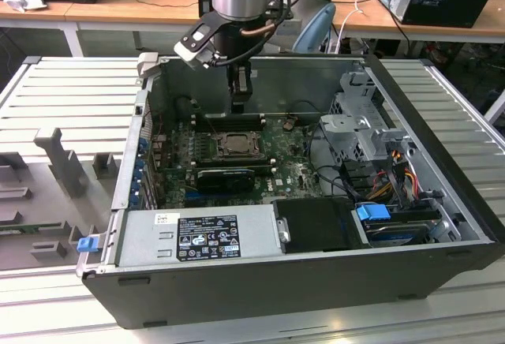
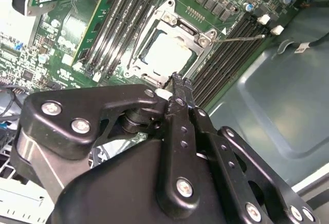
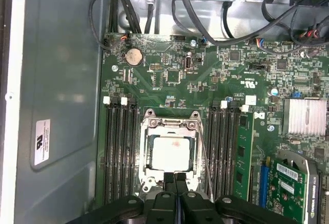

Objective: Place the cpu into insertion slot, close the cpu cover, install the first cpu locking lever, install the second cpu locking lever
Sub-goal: 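Install the first cpu locking lever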

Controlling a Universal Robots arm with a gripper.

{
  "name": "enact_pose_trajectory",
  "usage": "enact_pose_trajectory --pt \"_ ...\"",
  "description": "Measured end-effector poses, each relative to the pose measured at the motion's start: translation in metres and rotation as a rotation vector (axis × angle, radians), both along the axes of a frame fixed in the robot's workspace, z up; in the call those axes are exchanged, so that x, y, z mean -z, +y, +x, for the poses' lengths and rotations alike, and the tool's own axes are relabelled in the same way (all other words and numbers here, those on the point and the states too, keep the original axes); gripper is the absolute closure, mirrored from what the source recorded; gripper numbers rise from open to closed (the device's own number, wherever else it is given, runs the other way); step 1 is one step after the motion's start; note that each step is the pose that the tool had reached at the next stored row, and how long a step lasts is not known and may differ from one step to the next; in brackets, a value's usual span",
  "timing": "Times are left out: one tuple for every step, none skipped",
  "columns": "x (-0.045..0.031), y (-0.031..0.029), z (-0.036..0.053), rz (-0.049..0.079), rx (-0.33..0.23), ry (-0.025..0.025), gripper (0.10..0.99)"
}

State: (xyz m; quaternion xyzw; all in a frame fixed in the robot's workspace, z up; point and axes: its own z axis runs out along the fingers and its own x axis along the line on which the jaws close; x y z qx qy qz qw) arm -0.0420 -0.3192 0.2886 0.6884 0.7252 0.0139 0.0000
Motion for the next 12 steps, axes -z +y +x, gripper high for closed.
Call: enact_pose_trajectory --pt "0.0000 0.0000 0.0000 0.000 -0.010 0.0000 0.980" --pt "-0.0001 0.0000 0.0000 0.000 -0.019 0.0001 0.980" --pt "-0.0001 0.0000 0.0000 0.000 -0.033 0.0001 0.980" --pt "-0.0001 0.0000 0.0000 0.000 -0.042 0.0001 0.980" --pt "-0.0001 0.0000 0.0000 0.000 -0.057 0.0001 0.980" --pt "-0.0001 0.0000 0.0000 0.000 -0.066 0.0001 0.980" --pt "-0.0001 0.0000 0.0000 0.000 -0.074 0.0001 0.980" --pt "-0.0001 0.0000 0.0000 0.000 -0.087 0.0001 0.980" --pt "-0.0001 0.0000 0.0000 0.000 -0.107 0.0001 0.980" --pt "-0.0001 0.0000 0.0000 0.000 -0.119 0.0001 0.980" --pt "-0.0001 0.0000 0.0000 0.000 -0.127 0.0001 0.980" --pt "-0.0001 0.0000 0.0000 0.000 -0.130 0.0001 0.980"
